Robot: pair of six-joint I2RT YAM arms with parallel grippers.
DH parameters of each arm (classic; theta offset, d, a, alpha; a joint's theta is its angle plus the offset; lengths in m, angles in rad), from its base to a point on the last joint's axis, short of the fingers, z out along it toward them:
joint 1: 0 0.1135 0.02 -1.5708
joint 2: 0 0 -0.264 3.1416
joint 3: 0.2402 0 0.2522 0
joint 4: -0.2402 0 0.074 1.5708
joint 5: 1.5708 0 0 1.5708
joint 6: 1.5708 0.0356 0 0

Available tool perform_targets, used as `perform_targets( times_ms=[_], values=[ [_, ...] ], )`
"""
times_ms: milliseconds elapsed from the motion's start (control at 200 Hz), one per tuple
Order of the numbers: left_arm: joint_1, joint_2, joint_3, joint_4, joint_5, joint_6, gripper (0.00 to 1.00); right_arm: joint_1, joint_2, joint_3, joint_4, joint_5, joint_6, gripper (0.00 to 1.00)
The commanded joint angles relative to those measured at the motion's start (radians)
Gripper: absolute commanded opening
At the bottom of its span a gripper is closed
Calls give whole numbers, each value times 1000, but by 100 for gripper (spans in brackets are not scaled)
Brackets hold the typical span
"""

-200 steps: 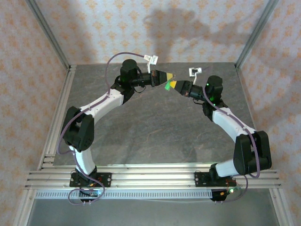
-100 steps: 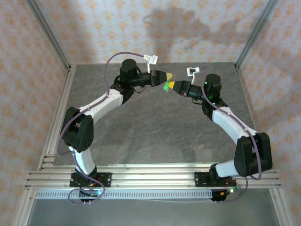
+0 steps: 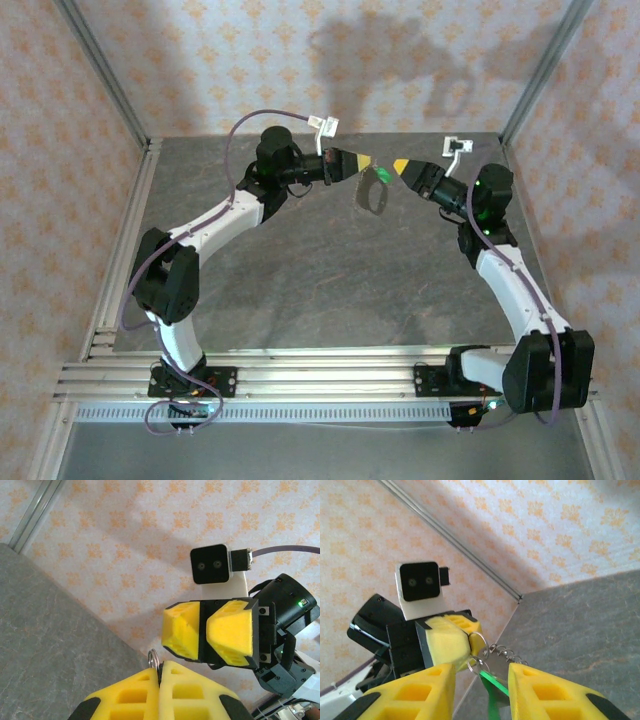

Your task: Put the keys on the keyring

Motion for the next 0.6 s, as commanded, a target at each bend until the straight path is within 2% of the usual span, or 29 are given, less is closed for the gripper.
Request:
perform_targets(
  times_ms=[0,265,596],
  values=[
    [-4,-59,24,78,-4,-12,0,0,25,2,126,55,69,32],
    [-12,-67,30,85,-1,-14,0,15,146,35,308,44,195,32],
    [-17,-63,43,86,-3,-14,0,118,169,30,352,47,182,27]
  ],
)
